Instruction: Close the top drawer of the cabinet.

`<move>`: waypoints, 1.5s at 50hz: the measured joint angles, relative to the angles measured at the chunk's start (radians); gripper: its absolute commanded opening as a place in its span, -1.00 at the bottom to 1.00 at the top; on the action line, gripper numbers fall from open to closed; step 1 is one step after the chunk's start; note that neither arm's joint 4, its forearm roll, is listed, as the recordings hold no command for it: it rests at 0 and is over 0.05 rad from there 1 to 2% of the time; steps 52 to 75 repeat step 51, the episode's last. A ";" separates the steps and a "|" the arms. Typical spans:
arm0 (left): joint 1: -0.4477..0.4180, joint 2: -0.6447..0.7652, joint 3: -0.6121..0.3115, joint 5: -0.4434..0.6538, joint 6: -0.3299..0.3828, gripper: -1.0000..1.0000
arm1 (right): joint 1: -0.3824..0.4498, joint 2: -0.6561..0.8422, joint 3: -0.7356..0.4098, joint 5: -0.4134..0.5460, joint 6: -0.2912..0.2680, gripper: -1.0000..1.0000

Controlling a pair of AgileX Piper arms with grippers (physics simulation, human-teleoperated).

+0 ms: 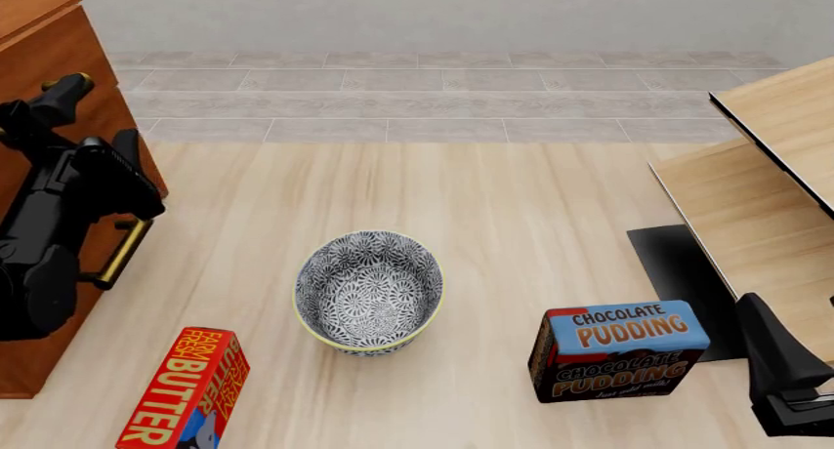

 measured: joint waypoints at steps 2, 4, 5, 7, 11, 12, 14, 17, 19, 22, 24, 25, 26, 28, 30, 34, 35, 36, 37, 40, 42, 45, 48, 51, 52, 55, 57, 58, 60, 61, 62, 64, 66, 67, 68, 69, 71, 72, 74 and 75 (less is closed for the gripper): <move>0.003 0.001 -0.001 0.000 0.001 1.00 | 0.000 0.000 0.000 0.000 0.000 1.00; 0.006 0.002 -0.002 0.000 0.004 1.00 | 0.000 0.000 0.001 0.000 0.000 1.00; 0.008 0.002 -0.002 0.000 0.005 1.00 | 0.000 0.000 0.001 0.000 0.000 1.00; 0.010 0.003 -0.002 0.000 0.006 1.00 | 0.000 0.000 0.001 0.000 0.000 1.00; 0.016 0.005 -0.004 0.000 0.008 1.00 | 0.002 0.000 0.001 0.000 0.001 1.00; 0.017 0.005 -0.004 0.000 0.008 1.00 | 0.002 0.000 0.001 0.001 0.001 1.00; 0.021 0.006 -0.005 0.000 0.008 1.00 | 0.002 0.000 0.001 0.001 0.001 1.00; 0.026 0.008 -0.007 0.000 0.009 1.00 | 0.002 0.000 0.001 0.001 0.000 1.00; 0.030 0.010 -0.009 0.000 0.010 1.00 | 0.001 0.000 0.002 0.002 0.000 1.00; 0.036 0.012 -0.011 0.000 0.012 1.00 | 0.001 0.000 0.002 0.003 -0.001 1.00; 0.040 0.014 -0.012 0.000 0.014 1.00 | 0.001 0.000 0.002 0.003 -0.002 1.00; 0.042 0.015 -0.012 0.000 0.014 1.00 | 0.001 0.000 0.002 0.003 -0.002 1.00; 0.043 0.015 -0.013 0.000 0.015 1.00 | 0.002 0.000 0.002 0.003 -0.003 1.00; 0.044 0.016 -0.013 0.000 0.016 1.00 | 0.003 0.000 0.002 0.004 -0.004 1.00; 0.044 0.017 -0.013 0.000 0.017 1.00 | 0.004 0.000 0.003 0.004 -0.004 1.00; 0.046 0.018 -0.014 0.000 0.018 1.00 | 0.007 0.000 0.003 0.005 -0.006 1.00; 0.046 0.019 -0.014 0.000 0.018 1.00 | 0.007 0.000 0.003 0.005 -0.007 1.00; 0.046 0.019 -0.014 0.000 0.018 1.00 | 0.008 0.000 0.003 0.005 -0.007 1.00; 0.047 0.020 -0.015 0.000 0.018 1.00 | 0.008 0.000 0.003 0.005 -0.008 1.00; 0.048 0.022 -0.017 0.000 0.019 1.00 | 0.008 0.000 0.003 0.006 -0.009 1.00; 0.048 0.024 -0.019 0.000 0.018 1.00 | 0.006 0.000 0.003 0.007 -0.011 1.00; 0.049 0.025 -0.021 0.000 0.013 1.00 | 0.001 0.000 0.004 0.008 -0.015 1.00; 0.047 0.022 -0.021 0.000 -0.014 1.00 | -0.004 0.000 0.004 0.008 -0.019 1.00; 0.042 0.013 -0.018 0.004 -0.064 1.00 | -0.013 0.000 0.004 0.005 -0.023 1.00; 0.042 0.013 -0.018 0.004 -0.064 1.00 | -0.013 0.000 0.004 0.005 -0.023 1.00; 0.042 0.013 -0.018 0.004 -0.064 1.00 | -0.013 0.000 0.004 0.005 -0.023 1.00; 0.042 0.013 -0.018 0.004 -0.064 1.00 | -0.013 0.000 0.004 0.005 -0.023 1.00; 0.042 0.013 -0.018 0.004 -0.064 1.00 | -0.013 0.000 0.004 0.005 -0.023 1.00; 0.042 0.013 -0.018 0.004 -0.064 1.00 | -0.013 0.000 0.004 0.005 -0.023 1.00; 0.042 0.013 -0.018 0.004 -0.064 1.00 | -0.013 0.000 0.004 0.005 -0.023 1.00; 0.042 0.013 -0.018 0.004 -0.064 1.00 | -0.013 0.000 0.004 0.005 -0.023 1.00; 0.042 0.013 -0.018 0.004 -0.064 1.00 | -0.013 0.000 0.004 0.005 -0.023 1.00; 0.042 0.013 -0.018 0.004 -0.064 1.00 | -0.013 0.000 0.004 0.005 -0.023 1.00; 0.042 0.013 -0.018 0.004 -0.064 1.00 | -0.013 0.000 0.004 0.005 -0.023 1.00; 0.042 0.013 -0.018 0.004 -0.064 1.00 | -0.013 0.000 0.004 0.005 -0.023 1.00; 0.042 0.013 -0.018 0.004 -0.064 1.00 | -0.013 0.000 0.004 0.005 -0.023 1.00; 0.042 0.013 -0.018 0.004 -0.064 1.00 | -0.013 0.000 0.004 0.005 -0.023 1.00; 0.042 0.013 -0.018 0.004 -0.064 1.00 | -0.013 0.000 0.004 0.005 -0.023 1.00; 0.042 0.013 -0.018 0.004 -0.064 1.00 | -0.013 0.000 0.004 0.005 -0.023 1.00; 0.042 0.013 -0.018 0.004 -0.064 1.00 | -0.013 0.000 0.004 0.005 -0.023 1.00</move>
